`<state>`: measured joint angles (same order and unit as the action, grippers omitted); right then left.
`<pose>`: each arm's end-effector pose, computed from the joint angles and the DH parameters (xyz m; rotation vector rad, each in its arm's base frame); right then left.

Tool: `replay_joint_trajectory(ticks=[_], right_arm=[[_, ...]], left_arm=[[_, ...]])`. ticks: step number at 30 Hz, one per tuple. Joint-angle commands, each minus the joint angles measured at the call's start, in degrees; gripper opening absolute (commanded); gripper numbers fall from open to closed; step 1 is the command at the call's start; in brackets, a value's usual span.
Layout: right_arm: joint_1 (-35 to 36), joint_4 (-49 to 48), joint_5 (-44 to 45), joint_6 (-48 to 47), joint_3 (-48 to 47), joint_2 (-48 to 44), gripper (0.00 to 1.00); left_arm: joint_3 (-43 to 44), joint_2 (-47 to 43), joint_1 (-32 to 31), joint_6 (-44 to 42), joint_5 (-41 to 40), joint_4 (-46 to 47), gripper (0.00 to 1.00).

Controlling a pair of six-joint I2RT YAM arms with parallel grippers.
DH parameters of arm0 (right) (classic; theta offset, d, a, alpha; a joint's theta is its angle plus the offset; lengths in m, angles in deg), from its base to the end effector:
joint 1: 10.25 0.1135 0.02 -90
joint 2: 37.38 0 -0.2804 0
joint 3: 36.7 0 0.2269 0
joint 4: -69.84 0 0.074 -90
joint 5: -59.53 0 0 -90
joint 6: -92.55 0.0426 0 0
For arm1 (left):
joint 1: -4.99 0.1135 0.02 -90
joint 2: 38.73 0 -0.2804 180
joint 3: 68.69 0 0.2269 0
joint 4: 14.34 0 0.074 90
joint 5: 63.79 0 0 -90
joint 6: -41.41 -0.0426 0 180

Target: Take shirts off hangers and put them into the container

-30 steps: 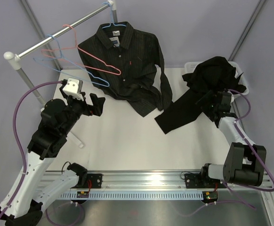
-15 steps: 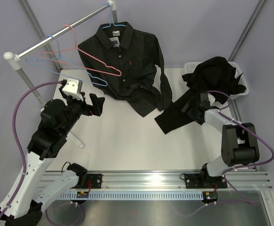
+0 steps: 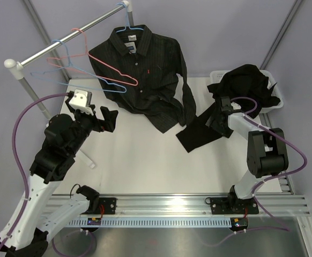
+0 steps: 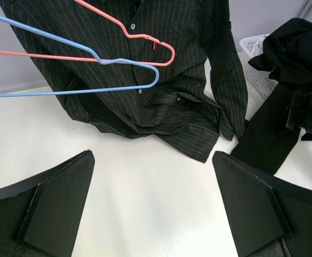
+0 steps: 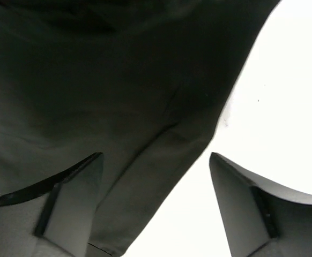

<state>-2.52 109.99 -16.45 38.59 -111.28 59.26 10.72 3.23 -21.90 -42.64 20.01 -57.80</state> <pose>0.3150 0.0323 0.2048 0.7132 2.5043 -0.0570 0.0978 -0.0444 0.4268 0.2253 1.6713 -0.3412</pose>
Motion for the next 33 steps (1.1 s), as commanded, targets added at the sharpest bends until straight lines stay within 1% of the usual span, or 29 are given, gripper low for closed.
replay_joint_trajectory(ticks=[1, 2, 4, 6, 9, 12, 17, 20, 22, 27, 28, 33], right_arm=[[0.6, 4.6, -1.3, 0.1, -2.7, -0.5, 0.83], [0.5, 3.8, -2.1, 0.8, -1.6, -2.8, 0.81], [0.6, 2.7, -3.8, 1.8, -0.4, -4.6, 0.80], [0.6, 1.6, -4.7, 4.0, 1.1, -5.8, 0.81], [0.6, -3.1, -6.9, 8.8, 5.5, -7.8, 0.82], [1.0, -6.1, -8.3, 12.0, 7.7, -7.9, 0.83], [3.8, -3.8, -6.4, 13.2, 5.1, -4.4, 0.86], [4.5, -3.2, -5.6, 14.0, 4.1, -3.6, 0.86], [5.3, -1.1, -3.9, 14.0, 2.4, -2.3, 0.85], [5.4, 3.5, -3.0, 14.8, -0.9, 0.3, 0.80], [5.4, 4.3, -3.0, 14.8, -2.3, 1.3, 0.76], [5.4, 8.9, -3.0, 14.9, -6.0, 4.9, 0.70]], left_arm=[[-0.5, -0.8, 0.2, -0.9, -1.1, 4.0, 0.99], [-0.6, -0.7, 0.2, -0.9, -1.4, 4.1, 0.99], [-0.6, -0.6, 0.2, -1.0, -1.3, 4.1, 0.99], [-0.5, -0.6, 0.2, -0.9, -1.1, 4.1, 0.99], [-0.6, -0.8, 0.2, -1.0, -1.3, 4.1, 0.99], [-0.7, -0.6, 0.2, -1.1, -1.5, 4.2, 0.99], [-0.7, -0.6, 0.2, -1.1, -1.3, 4.3, 0.99], [-0.7, -0.8, 0.2, -1.2, -1.5, 4.3, 0.99], [-0.7, -0.8, 0.2, -1.3, -1.6, 4.3, 0.99], [-0.8, -1.0, 0.2, -1.6, -2.1, 4.3, 0.99], [-0.9, -1.2, 0.2, -1.6, -2.3, 4.3, 0.99], [-1.8, -2.3, 0.2, -2.4, -3.3, 5.0, 0.99]])
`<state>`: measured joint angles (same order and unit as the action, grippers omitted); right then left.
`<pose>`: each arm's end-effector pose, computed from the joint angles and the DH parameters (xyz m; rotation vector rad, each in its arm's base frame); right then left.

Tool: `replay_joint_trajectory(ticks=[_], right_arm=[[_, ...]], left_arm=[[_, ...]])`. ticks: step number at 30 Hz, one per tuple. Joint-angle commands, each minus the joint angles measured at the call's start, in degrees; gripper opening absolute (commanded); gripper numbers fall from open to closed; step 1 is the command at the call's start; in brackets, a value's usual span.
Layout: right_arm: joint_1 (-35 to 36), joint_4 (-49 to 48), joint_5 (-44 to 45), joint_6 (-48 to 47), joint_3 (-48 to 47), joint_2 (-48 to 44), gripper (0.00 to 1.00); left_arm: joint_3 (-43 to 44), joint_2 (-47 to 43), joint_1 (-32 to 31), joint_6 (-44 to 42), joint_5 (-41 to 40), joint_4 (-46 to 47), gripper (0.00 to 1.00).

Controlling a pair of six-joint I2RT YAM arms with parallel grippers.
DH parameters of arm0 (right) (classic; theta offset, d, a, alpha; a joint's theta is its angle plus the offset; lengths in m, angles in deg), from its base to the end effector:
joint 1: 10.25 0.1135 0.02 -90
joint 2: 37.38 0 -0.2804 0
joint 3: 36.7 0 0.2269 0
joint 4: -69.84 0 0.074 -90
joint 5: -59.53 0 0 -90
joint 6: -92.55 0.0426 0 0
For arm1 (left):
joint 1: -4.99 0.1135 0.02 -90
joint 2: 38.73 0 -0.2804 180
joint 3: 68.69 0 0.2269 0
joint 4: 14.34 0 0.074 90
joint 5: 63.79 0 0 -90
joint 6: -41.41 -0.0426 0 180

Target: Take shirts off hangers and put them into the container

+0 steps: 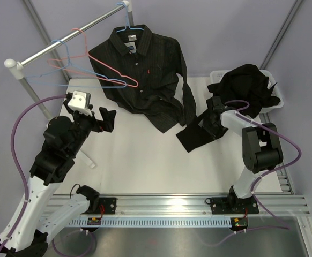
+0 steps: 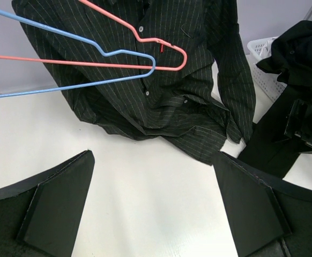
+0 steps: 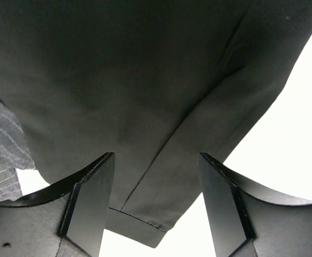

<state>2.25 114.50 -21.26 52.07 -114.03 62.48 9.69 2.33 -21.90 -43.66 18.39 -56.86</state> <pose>0.3164 0.0632 0.1958 0.9046 2.5629 0.0948 0.0960 -0.0422 0.4247 0.2153 1.6559 -0.3076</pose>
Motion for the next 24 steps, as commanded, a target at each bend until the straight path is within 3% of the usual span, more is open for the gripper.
replay_joint_trajectory(ticks=[1, 18, 24], right_arm=[[0.6, 5.2, 1.6, 1.5, -4.4, 2.2, 0.70], [5.7, 1.6, 3.6, 16.9, -0.2, 2.5, 0.66], [5.7, 0.3, 4.0, 18.9, 1.9, 2.8, 0.52]], left_arm=[[-0.8, -1.8, 0.2, -1.4, -1.9, 4.1, 0.99], [-1.2, -2.9, 0.2, -2.0, -2.4, 4.8, 0.99], [-1.2, -3.3, 0.2, -2.1, -2.6, 4.7, 0.99]])
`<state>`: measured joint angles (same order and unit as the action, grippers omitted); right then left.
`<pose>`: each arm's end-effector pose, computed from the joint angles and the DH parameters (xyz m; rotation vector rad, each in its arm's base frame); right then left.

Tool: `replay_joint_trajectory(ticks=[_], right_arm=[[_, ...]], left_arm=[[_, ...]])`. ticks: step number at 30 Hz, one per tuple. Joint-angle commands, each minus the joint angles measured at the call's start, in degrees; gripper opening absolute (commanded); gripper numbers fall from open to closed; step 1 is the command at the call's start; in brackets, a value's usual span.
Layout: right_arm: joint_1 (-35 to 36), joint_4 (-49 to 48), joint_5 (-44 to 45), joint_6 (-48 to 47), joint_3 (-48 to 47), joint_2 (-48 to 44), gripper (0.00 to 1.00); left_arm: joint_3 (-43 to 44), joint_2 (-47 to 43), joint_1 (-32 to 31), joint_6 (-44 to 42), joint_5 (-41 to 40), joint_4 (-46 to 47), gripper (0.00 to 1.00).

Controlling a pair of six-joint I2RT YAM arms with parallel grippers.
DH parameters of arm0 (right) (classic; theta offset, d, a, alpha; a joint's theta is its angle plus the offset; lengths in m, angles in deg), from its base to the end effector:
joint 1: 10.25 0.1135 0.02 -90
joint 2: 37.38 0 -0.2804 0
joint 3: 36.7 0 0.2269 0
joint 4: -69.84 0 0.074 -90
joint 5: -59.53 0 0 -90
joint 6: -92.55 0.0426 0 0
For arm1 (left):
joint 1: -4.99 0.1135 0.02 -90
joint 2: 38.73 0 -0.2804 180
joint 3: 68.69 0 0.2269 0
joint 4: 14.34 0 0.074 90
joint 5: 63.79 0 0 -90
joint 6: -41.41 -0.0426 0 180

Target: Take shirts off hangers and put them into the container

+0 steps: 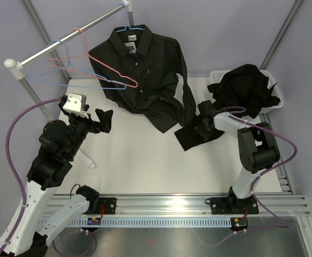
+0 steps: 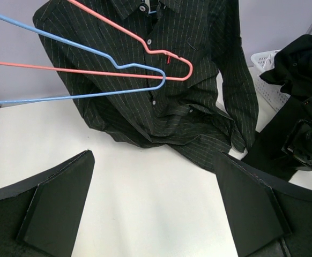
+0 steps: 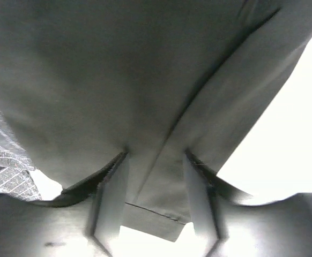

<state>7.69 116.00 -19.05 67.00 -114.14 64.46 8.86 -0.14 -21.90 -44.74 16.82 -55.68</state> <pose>0.3096 0.0914 0.1850 1.1310 2.5124 0.1035 0.0863 -0.0360 0.4262 0.1977 1.6069 -0.2826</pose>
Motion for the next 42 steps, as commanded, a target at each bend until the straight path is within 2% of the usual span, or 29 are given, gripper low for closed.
replay_joint_trajectory(ticks=[1, 4, 5, 10, 17, 26, 29, 35, 42], right_arm=[[0.3, -1.4, 1.9, 4.2, 2.2, 0.7, 0.42], [0.3, -2.2, 1.9, 5.0, 3.0, 0.6, 0.29], [0.3, -2.4, 2.0, 5.3, 3.0, 0.6, 0.20], [0.3, -3.1, 2.8, 6.5, 3.9, -1.3, 0.00], [0.3, 1.8, 8.7, 2.2, -0.4, -7.3, 0.00], [-1.5, 8.9, 17.7, -10.9, -19.7, -14.3, 0.00], [-6.4, 7.1, 15.8, -17.1, -25.8, -14.7, 0.00], [-19.9, -2.7, 9.2, -25.8, -36.8, -11.7, 0.00], [-27.9, -7.5, 3.7, -31.5, -55.4, 3.9, 0.00]], left_arm=[[-0.3, -0.8, 0.1, -1.0, -1.0, 3.6, 0.99], [-0.4, -0.8, 0.2, -1.1, -1.2, 3.6, 0.99], [-0.4, -0.7, 0.2, -1.1, -1.2, 3.6, 0.99], [-0.5, -0.6, 0.1, -1.1, -1.2, 3.6, 0.99], [-0.5, -0.7, 0.2, -1.1, -1.2, 3.7, 0.99], [-0.8, -0.2, 0.2, -1.3, -1.7, 3.7, 0.99], [-0.8, -0.2, 0.2, -1.3, -2.0, 3.8, 0.99], [-1.0, 0.3, 0.2, -1.3, -2.2, 3.9, 0.99], [-1.0, 1.4, 0.2, -1.2, -2.1, 3.9, 0.99]])
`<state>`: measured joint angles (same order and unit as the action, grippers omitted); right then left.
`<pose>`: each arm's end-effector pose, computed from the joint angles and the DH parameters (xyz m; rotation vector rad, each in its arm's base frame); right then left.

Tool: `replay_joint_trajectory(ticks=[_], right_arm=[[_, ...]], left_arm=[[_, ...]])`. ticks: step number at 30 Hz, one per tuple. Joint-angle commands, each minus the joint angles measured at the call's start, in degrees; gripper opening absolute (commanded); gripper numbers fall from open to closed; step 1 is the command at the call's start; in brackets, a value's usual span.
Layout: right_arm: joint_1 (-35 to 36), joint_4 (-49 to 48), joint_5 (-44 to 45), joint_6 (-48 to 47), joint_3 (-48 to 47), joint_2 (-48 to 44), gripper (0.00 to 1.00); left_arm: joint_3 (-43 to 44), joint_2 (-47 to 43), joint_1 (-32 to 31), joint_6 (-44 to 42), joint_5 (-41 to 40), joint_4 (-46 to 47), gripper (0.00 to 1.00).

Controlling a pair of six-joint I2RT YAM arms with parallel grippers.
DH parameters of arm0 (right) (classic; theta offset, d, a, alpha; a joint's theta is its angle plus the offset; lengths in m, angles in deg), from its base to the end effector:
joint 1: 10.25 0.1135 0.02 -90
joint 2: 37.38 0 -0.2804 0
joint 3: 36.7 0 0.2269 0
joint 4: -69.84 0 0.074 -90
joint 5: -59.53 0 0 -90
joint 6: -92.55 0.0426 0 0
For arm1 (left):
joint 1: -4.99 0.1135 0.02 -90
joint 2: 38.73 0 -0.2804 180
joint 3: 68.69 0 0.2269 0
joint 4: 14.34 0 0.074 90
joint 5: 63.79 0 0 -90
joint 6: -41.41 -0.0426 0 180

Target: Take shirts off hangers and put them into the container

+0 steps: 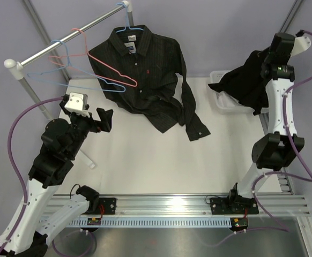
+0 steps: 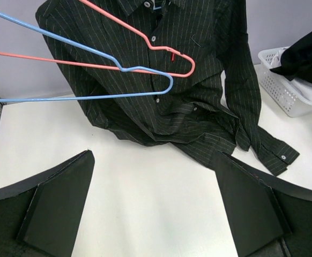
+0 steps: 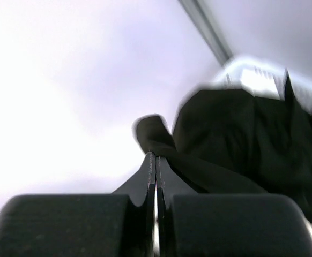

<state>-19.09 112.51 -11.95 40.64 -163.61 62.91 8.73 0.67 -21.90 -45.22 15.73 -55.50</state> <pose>0.3762 -0.0722 0.4594 0.9310 1.5829 0.0589 0.0907 -0.0373 0.4249 0.1930 1.6194 -0.2576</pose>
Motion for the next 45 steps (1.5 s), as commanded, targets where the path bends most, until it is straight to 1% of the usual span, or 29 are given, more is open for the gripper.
replay_joint_trajectory(ticks=[1, 3, 4, 5, 8, 10, 13, 16, 19, 21, 22, 24, 26, 28, 29, 31, 32, 34, 35, 36, 37, 38, 39, 40, 41, 42, 43, 44, 45], right_arm=[[-1.4, -4.5, -3.1, -5.7, -7.5, 7.0, 0.00], [-1.9, -5.4, -1.5, -7.5, -11.0, 12.0, 0.00], [-2.1, -5.1, 0.3, -7.8, -12.3, 13.8, 0.00], [-2.8, -3.8, 0.5, -8.2, -14.5, 17.6, 0.00], [-3.3, -1.2, 0.4, -9.5, -15.6, 23.6, 0.00], [-3.4, -0.1, 0.0, -10.3, -15.0, 25.7, 0.00], [-3.5, 1.0, -1.3, -9.0, -9.7, 27.7, 0.00], [-3.7, 4.2, -0.3, -7.3, -8.8, 29.1, 0.00], [-4.3, 10.7, -1.6, -6.1, -10.1, 31.9, 0.00], [-4.8, 13.0, -3.3, -6.6, -12.3, 34.8, 0.00], [-4.9, 15.6, -4.8, -6.8, -13.6, 35.8, 0.00], [-4.9, 17.2, -5.5, -7.2, -16.1, 37.8, 0.00], [-4.9, 16.4, -6.7, -7.6, -15.6, 36.3, 0.07], [-4.9, 13.2, -7.2, -7.9, -14.1, 33.7, 0.18], [-4.9, 12.3, -7.4, -8.5, -13.2, 30.8, 0.30], [-4.8, 10.9, -7.5, -9.3, -13.4, 27.8, 0.42], [-4.9, 10.7, -7.5, -9.8, -13.9, 25.0, 0.53], [-4.9, 10.1, -8.0, -10.4, -13.9, 21.9, 0.62], [-4.9, 9.8, -8.4, -11.1, -13.0, 18.4, 0.66], [-4.8, 9.4, -8.6, -11.5, -12.2, 16.4, 0.76], [-4.8, 8.2, -8.8, -12.0, -10.9, 14.5, 0.80], [-4.8, 7.2, -8.9, -12.3, -7.5, 10.0, 0.84], [-4.8, 6.3, -8.9, -12.7, -5.3, 7.3, 0.90], [-4.8, 3.9, -8.9, -13.6, -3.0, 4.9, 0.93], [-4.8, 2.9, -8.3, -13.7, 1.7, -0.5, 0.97], [-4.8, 2.0, -8.3, -13.9, 4.0, -3.2, 0.98], [-4.8, 0.1, -8.0, -14.0, 6.6, -5.9, 0.99], [-4.8, -0.9, -7.9, -13.8, 12.3, -11.6, 0.99], [-4.8, -1.7, -8.0, -13.6, 15.2, -14.6, 0.99]], left_arm=[[-0.8, 0.8, 0.2, -0.7, -1.1, 3.7, 0.99], [-0.9, 1.1, 0.2, -0.7, -1.0, 3.7, 0.99], [-0.9, 1.4, 0.2, -0.8, -1.0, 3.8, 0.99], [-0.9, 1.6, 0.2, -0.8, -1.0, 3.7, 0.99], [-1.0, 1.9, 0.2, -0.9, -1.1, 3.7, 0.99], [-1.1, 2.1, 0.2, -1.1, -1.3, 3.8, 0.99], [-1.1, 2.5, 0.2, -1.0, -1.3, 3.8, 0.99], [-1.1, 2.7, 0.2, -0.9, -0.9, 3.8, 0.99], [-1.1, 2.6, 0.2, -0.8, -0.6, 3.9, 0.99], [-1.1, 2.4, 0.2, -0.7, -0.5, 3.8, 0.99], [-1.1, 2.4, 0.2, -0.7, -0.5, 3.8, 0.99], [-1.1, 2.4, 0.2, -0.7, -0.4, 3.9, 0.99], [-1.1, 2.4, 0.2, -0.8, -0.4, 3.8, 0.99], [-1.0, 2.4, 0.2, -0.8, -0.4, 3.8, 0.99], [-1.1, 2.4, 0.2, -0.8, -0.4, 3.9, 0.99], [-1.0, 2.4, 0.2, -0.9, -0.4, 3.7, 0.99], [-1.0, 2.3, 0.2, -0.9, -0.2, 3.7, 0.99], [-0.8, 2.1, 0.2, -0.9, -0.2, 3.7, 0.99], [-0.8, 1.9, 0.2, -0.9, -0.2, 3.7, 0.99], [-0.8, 1.7, 0.2, -0.9, -0.2, 3.8, 0.99], [-0.9, 1.6, 0.2, -1.0, -0.5, 3.7, 0.99], [-0.9, 1.4, 0.2, -1.0, -0.6, 3.7, 0.99], [-0.9, 1.3, 0.2, -1.0, -0.7, 3.8, 0.99], [-0.8, 1.4, 0.2, -1.0, -0.6, 3.7, 0.99], [-0.8, 1.5, 0.2, -1.0, -0.5, 3.7, 0.99], [-0.7, 1.6, 0.2, -1.0, -0.4, 3.7, 0.99], [-0.6, 1.5, 0.2, -0.9, -0.1, 3.7, 0.99], [-0.4, 1.5, 0.2, -0.8, 0.2, 3.6, 0.99], [-0.3, 1.4, 0.1, -0.8, 0.4, 3.7, 0.99]])
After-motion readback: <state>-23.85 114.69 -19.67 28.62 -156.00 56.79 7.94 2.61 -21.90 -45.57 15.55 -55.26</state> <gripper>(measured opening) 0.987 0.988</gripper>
